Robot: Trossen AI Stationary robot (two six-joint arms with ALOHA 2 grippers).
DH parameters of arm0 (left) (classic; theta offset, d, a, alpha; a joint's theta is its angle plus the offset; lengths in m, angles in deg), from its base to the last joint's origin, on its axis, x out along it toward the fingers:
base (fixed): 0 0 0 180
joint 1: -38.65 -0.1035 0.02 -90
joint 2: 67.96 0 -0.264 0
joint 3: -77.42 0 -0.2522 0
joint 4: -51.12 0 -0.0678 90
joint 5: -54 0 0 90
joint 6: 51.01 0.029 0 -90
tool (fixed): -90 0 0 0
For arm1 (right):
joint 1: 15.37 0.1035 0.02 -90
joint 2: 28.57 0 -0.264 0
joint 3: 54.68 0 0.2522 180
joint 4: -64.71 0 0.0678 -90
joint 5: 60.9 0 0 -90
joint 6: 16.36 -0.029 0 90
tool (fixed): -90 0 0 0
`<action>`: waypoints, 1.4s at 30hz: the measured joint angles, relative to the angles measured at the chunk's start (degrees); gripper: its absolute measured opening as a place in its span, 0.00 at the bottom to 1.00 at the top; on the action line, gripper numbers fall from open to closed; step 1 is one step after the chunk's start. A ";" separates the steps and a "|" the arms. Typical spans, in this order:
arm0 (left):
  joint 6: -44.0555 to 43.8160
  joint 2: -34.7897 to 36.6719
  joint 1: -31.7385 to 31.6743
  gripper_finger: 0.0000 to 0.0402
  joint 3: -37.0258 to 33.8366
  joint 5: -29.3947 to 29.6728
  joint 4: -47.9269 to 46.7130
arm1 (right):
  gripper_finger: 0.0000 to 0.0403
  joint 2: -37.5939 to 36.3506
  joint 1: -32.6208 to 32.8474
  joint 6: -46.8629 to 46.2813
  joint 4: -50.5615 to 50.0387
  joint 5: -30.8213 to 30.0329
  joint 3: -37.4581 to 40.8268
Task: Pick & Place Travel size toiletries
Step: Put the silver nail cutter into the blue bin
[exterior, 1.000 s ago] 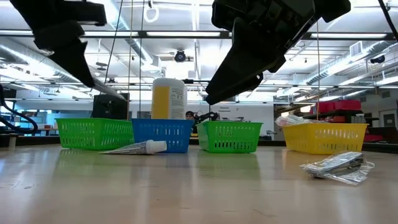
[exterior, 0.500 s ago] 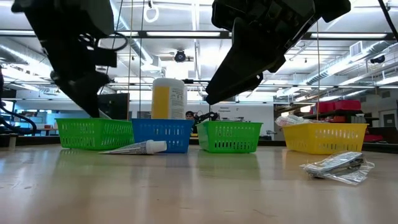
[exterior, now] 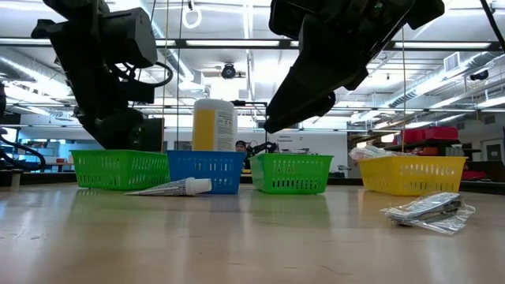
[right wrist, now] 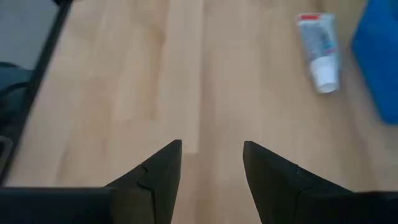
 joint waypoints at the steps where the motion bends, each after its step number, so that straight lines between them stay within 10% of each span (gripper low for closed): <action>1: 0.50 0.00 0.00 0.46 0.13 0.02 0.02 | 0.46 0.00 0.00 -0.25 -0.10 1.12 0.00; 18: 5.52 0.66 0.04 0.47 9.27 0.23 0.19 | 0.57 0.00 3.60 1.91 -14.89 12.10 0.00; 42: 10.33 1.73 0.04 0.47 12.28 2.74 3.65 | 0.55 0.00 11.13 1.56 -30.37 2.57 0.02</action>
